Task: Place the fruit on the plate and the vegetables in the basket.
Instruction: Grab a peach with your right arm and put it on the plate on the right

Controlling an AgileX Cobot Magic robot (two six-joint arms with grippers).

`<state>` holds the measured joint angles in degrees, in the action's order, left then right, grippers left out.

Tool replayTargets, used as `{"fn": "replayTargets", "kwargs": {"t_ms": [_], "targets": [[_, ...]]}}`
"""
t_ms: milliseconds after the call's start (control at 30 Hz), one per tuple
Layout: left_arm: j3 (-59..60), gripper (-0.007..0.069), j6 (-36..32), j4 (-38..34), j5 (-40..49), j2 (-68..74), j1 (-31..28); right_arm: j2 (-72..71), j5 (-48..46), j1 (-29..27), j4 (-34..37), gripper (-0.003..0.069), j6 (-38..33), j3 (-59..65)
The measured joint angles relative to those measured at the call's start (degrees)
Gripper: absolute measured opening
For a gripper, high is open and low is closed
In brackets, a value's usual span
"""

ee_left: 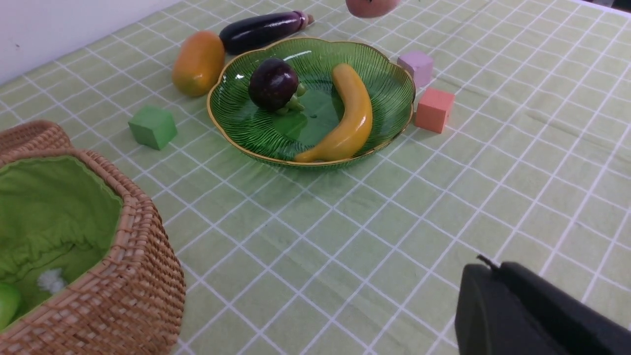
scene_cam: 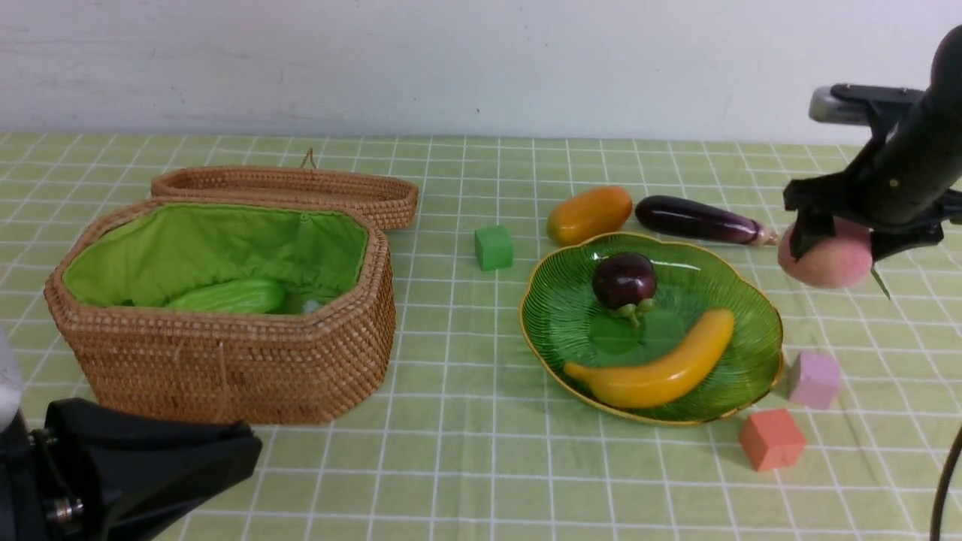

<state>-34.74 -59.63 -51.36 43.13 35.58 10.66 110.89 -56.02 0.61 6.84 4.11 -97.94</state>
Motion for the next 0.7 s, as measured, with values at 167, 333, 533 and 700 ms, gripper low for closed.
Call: {"fn": "replayTargets", "kwargs": {"t_ms": [167,333,533,700], "targets": [[0.0,0.0005,0.0,0.0,0.1,0.0,0.0,-1.2,-2.4,6.6,9.1,0.0569,-7.1,0.7],[0.0,0.0005,0.0,0.0,0.4,0.0,0.0,1.8,-0.2,9.9,9.4,0.0569,-7.6,1.5],[0.0,0.0005,0.0,0.0,0.5,0.0,0.0,4.6,1.3,10.2,8.6,0.0569,-6.7,1.5],[0.0,0.0005,0.2,0.0,0.6,0.0,0.0,4.6,1.5,10.2,8.6,0.0587,-6.6,1.6]]}}
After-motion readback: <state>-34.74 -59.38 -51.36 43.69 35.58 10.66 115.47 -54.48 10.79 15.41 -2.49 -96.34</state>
